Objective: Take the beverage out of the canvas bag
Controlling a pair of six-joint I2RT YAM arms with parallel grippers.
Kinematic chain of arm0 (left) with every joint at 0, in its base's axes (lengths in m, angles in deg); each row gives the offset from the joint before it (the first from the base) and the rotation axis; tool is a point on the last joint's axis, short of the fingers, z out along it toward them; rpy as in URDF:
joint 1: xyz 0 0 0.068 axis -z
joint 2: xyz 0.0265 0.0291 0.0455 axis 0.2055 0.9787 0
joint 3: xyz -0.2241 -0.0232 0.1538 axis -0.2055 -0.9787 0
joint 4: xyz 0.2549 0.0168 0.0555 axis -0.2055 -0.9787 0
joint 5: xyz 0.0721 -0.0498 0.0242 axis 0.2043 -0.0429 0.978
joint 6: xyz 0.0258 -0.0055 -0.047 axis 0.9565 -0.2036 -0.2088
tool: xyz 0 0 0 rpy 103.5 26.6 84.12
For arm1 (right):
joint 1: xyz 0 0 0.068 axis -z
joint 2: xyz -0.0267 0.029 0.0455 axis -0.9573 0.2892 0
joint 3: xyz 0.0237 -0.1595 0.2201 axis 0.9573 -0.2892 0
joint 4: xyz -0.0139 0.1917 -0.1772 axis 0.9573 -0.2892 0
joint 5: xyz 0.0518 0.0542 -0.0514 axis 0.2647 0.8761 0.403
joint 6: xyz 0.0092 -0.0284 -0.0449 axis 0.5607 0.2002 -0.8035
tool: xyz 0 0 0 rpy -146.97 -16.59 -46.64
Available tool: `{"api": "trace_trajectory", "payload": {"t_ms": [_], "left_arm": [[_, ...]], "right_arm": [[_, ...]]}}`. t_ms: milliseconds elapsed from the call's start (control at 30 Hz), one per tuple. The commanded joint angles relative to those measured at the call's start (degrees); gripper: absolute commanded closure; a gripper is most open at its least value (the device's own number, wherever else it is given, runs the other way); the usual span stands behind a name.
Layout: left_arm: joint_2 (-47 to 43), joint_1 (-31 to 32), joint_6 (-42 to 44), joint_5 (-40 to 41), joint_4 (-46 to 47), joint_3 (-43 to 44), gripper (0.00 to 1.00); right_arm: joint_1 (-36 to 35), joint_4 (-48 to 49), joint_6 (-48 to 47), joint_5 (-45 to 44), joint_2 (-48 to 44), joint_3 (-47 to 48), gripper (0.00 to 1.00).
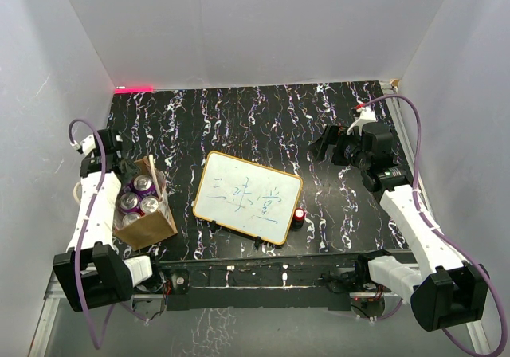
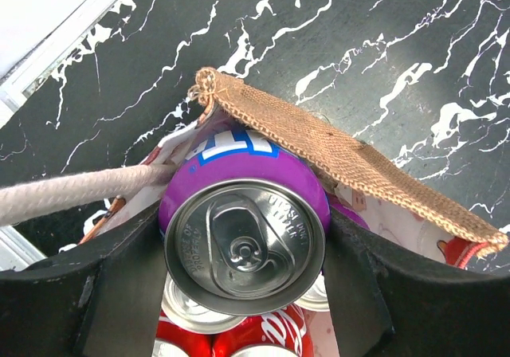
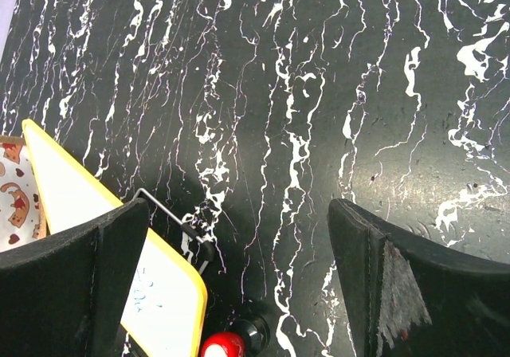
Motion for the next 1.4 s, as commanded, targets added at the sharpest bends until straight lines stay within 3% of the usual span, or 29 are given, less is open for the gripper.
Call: {"api": "trace_trajectory", "payload": {"t_ms": [0,467,800,967,1067,1233,1367], "left_arm": [[-3.3,-0.3,-0.3,2.8,-3.0,5.6,1.0],[-4.0,-0.3,1.8,0.4,-9.4,22.5,1.0],[-0.2,1.2,4.5,-14.7,-9.7,39.3,1.0],[6.4,3.0,5.6,-27.8,-6.6,43.7,1.0],[9.9,6.8,5.0,-30.0,-3.1,44.6,1.0],[18.9,18.7,6.5,-24.0,-0.2,47.6,1.0],[27.7,23.6,8.1,-22.2,2.1,50.0,1.0]], "right_arm": [[-0.4,3.3,-0.3,0.7,-0.3,-0.3,0.02],[-1.0,2.4,-0.2,1.6,-2.1,-1.4,0.02],[-1.8,-3.0,-0.3,0.0,-4.7,-1.4,0.02],[-1.8,-6.9,-0.5,-0.7,-6.0,0.5,0.02],[-1.8,-8.8,-0.9,-3.0,-7.7,1.3,0.02],[-1.8,-11.0,-1.0,-2.1,-11.6,0.6,0.02],[-1.8,-13.0,-1.8,0.6,-14.6,-1.4,0.02]]}}
